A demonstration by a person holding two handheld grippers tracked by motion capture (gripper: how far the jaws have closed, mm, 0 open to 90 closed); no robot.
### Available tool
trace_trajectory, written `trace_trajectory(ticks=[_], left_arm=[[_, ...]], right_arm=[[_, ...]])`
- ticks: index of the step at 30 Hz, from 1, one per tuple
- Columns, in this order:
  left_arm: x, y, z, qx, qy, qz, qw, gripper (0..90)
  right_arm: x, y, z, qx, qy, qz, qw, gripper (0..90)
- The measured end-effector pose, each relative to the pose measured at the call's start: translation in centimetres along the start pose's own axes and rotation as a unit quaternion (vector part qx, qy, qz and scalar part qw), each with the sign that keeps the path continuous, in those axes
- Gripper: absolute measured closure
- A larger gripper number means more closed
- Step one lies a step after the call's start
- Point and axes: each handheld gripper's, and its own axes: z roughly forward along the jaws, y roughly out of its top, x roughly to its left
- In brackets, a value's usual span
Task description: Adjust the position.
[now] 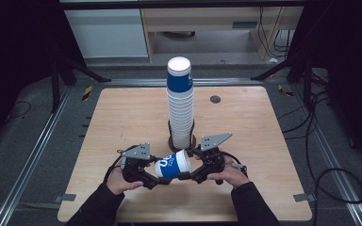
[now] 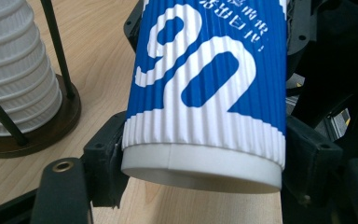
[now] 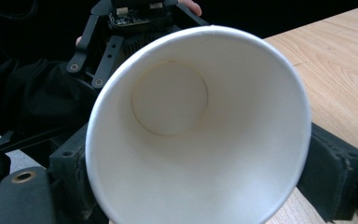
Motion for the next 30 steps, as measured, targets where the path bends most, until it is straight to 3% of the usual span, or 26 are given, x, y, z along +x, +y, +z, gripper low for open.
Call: trace_trajectory(ticks=[8,16,21,26,30], left_arm=[[0.3,0.0,-0.3,0.016,0.009,-0.006,0.9998,21.6],[0.5,-0.1,-0.2,0.069,0.015,0.002,0.9975,17.5],[0.1,-0.2,0.5,0.099,0.004,0.017,0.9949,19.4],[-0.2,-0.3,1.0,0.123,-0.004,0.028,0.9920,24.8],[-0.2,-0.3,1.0,0.125,-0.003,0.028,0.9918,27.7]], right_arm=[[0.1,0.1,-0.3,0.004,-0.013,-0.005,0.9999,16.3],[0.2,-0.1,0.1,0.039,-0.025,-0.020,0.9988,15.8],[0.4,-0.5,1.0,0.072,-0.018,-0.033,0.9967,15.5],[0.7,-0.5,1.5,0.081,-0.008,-0.041,0.9958,15.4],[0.7,-0.6,1.5,0.083,-0.010,-0.042,0.9956,14.3]])
